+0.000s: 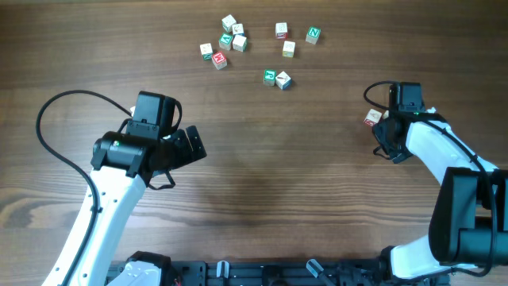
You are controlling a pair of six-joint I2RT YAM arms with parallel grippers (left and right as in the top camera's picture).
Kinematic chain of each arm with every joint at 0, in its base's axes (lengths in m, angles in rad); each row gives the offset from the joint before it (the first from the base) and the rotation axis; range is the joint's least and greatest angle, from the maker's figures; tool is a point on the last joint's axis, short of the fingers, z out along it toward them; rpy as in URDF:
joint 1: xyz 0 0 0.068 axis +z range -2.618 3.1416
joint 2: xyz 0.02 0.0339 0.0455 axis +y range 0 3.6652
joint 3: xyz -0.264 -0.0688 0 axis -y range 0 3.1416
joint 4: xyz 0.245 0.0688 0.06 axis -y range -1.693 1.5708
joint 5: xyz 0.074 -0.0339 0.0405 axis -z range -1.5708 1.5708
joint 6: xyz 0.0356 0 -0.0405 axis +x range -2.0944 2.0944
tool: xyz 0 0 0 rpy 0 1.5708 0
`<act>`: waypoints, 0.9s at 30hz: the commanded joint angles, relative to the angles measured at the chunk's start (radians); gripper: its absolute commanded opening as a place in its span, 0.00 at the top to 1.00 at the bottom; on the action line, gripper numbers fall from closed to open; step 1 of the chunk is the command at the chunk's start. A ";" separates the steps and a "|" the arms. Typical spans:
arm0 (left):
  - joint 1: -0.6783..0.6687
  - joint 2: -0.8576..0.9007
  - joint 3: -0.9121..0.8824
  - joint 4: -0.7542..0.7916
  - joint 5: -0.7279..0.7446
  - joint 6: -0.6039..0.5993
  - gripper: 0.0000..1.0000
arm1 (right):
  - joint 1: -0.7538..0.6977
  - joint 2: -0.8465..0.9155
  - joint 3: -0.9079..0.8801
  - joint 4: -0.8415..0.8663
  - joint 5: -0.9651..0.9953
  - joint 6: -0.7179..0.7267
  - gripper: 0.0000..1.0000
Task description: Form a circle
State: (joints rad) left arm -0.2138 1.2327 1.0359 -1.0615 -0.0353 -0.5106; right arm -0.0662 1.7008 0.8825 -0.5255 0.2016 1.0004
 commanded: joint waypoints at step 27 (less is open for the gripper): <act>0.008 -0.002 -0.002 0.000 0.005 0.005 0.00 | 0.001 0.013 -0.008 0.017 -0.140 0.024 0.96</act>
State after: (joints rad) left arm -0.2138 1.2327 1.0359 -1.0615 -0.0353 -0.5106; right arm -0.0662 1.7008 0.8825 -0.5076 0.0776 1.0084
